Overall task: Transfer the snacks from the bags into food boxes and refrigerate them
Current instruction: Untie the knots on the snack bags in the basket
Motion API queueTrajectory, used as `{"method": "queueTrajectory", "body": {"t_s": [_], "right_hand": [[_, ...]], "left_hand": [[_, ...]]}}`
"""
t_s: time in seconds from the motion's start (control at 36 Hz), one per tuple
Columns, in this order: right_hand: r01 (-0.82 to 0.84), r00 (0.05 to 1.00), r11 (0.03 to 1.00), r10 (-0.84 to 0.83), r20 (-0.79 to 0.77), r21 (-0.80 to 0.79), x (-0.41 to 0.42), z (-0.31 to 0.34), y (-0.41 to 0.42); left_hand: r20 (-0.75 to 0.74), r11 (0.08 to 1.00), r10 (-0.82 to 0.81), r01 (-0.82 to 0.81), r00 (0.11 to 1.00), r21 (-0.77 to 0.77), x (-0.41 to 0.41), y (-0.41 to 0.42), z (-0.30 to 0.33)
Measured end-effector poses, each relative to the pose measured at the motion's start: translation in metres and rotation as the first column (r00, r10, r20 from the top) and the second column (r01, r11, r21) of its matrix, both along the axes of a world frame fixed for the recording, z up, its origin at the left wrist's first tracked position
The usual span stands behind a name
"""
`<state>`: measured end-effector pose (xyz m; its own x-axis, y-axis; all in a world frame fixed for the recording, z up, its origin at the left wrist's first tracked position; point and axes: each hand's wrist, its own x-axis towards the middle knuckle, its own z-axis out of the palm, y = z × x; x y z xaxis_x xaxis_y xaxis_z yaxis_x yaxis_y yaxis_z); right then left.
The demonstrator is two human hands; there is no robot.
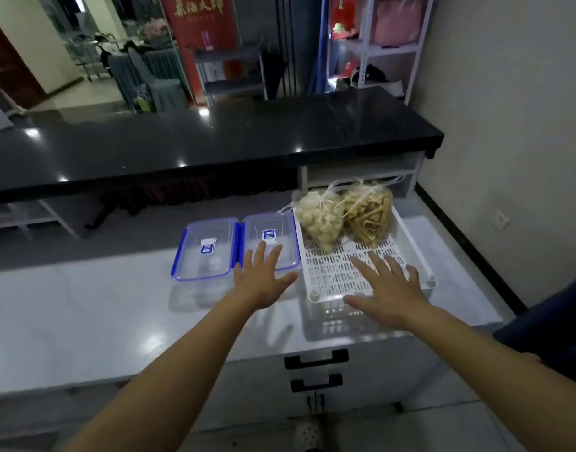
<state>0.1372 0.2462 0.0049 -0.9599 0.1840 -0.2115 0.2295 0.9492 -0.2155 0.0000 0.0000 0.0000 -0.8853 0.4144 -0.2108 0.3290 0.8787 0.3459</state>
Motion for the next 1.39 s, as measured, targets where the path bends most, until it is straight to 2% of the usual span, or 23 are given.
{"method": "queueTrajectory", "body": {"t_s": [0.11, 0.17, 0.31, 0.47, 0.64, 0.72, 0.81, 0.89, 1.03, 1.17, 1.28, 1.39], "right_hand": [[0.026, 0.999, 1.0, -0.026, -0.033, -0.005, -0.041, 0.008, 0.008], [0.029, 0.997, 1.0, -0.029, -0.065, 0.0, -0.067, 0.016, 0.011], [0.062, 0.985, 0.998, -0.059, -0.161, 0.015, -0.133, 0.035, 0.011], [0.105, 0.977, 0.994, -0.1, -0.187, 0.013, -0.193, 0.04, 0.008], [0.164, 0.959, 0.985, -0.172, -0.227, -0.055, -0.229, 0.041, 0.008], [0.172, 0.955, 0.984, -0.178, -0.239, -0.044, -0.236, 0.037, 0.006], [0.183, 0.951, 0.983, -0.177, -0.254, 0.001, -0.239, 0.035, 0.005], [0.172, 0.95, 0.984, -0.152, -0.272, 0.05, -0.24, 0.039, 0.005], [0.035, 0.971, 0.991, -0.003, -0.239, 0.13, -0.241, 0.039, 0.011], [-0.106, 0.965, 0.993, 0.091, -0.244, -0.048, -0.241, 0.048, 0.026], [-0.288, 0.933, 0.953, 0.257, -0.253, -0.092, -0.234, 0.066, 0.041], [-0.42, 0.881, 0.903, 0.381, -0.281, -0.093, -0.217, 0.086, 0.055]], "left_hand": [[-0.07, 0.998, -0.005, 0.002, 0.998, -0.056, -0.029, 0.003, -0.018], [-0.091, 0.999, -0.02, 0.016, 0.996, -0.035, -0.037, 0.008, -0.024], [-0.103, 0.996, -0.072, 0.065, 0.992, -0.065, -0.043, 0.012, -0.043], [-0.194, 0.998, -0.062, 0.063, 0.979, -0.003, -0.039, 0.009, -0.057], [-0.166, 0.997, -0.069, 0.071, 0.984, 0.008, -0.04, 0.007, -0.052], [-0.117, 0.992, -0.125, 0.124, 0.985, -0.02, -0.043, 0.002, -0.052], [-0.04, 0.985, -0.169, 0.17, 0.985, 0.016, -0.047, -0.004, -0.044], [0.046, 0.985, -0.134, 0.127, 0.99, 0.12, -0.049, -0.008, -0.028], [0.077, 0.938, 0.043, -0.067, 0.996, 0.34, -0.052, -0.004, 0.0], [0.062, 0.791, 0.156, -0.162, 0.986, 0.59, -0.056, 0.005, 0.027], [-0.012, 0.749, 0.221, -0.162, 0.975, 0.643, -0.067, 0.01, 0.051], [0.004, 0.748, 0.21, -0.163, 0.978, 0.643, -0.074, 0.019, 0.071]]}}
